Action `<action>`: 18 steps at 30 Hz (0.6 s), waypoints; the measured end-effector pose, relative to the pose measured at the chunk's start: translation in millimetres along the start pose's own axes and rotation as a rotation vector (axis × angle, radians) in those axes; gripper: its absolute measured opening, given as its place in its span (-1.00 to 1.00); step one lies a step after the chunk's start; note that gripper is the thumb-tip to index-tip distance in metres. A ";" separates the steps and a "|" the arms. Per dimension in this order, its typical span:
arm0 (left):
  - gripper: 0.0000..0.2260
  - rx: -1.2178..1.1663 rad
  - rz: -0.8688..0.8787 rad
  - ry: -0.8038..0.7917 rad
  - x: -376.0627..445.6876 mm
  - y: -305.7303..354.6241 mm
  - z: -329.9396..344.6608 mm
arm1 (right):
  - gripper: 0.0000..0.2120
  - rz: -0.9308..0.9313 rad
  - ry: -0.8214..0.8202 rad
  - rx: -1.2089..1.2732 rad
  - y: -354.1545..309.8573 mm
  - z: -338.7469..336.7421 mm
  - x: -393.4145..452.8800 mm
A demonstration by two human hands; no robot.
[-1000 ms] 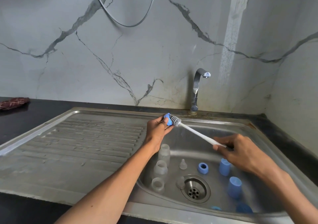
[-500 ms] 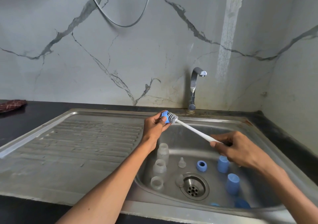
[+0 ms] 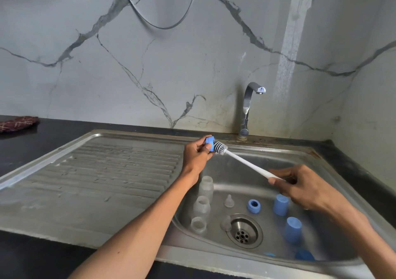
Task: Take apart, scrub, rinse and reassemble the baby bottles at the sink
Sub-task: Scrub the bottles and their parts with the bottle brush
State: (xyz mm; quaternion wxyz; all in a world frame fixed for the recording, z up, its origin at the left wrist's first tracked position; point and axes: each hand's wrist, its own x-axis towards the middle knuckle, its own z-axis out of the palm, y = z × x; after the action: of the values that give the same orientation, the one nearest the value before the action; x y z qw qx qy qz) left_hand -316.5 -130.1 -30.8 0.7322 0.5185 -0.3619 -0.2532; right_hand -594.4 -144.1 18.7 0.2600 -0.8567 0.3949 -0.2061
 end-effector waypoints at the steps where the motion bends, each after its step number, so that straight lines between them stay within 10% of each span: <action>1: -0.68 -0.027 -0.017 -0.019 -0.7 1.0 0.8 | -0.79 -0.003 0.025 -0.014 0.4 -1.3 -0.1; 12: -0.71 -0.014 0.008 0.096 6.9 -1.4 -2.6 | -0.83 0.123 -0.037 0.175 2.0 -2.0 0.9; 18: -0.70 0.545 0.065 -0.090 -6.8 -13.6 4.3 | -0.81 0.170 0.132 0.056 13.8 -5.1 8.3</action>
State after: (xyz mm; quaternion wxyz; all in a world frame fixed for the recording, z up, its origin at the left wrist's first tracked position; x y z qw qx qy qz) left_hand -324.0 -132.1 -44.6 0.5565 0.6727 -0.4654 -0.1456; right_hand -600.1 -159.7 15.5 0.2738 -0.7970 0.4765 -0.2505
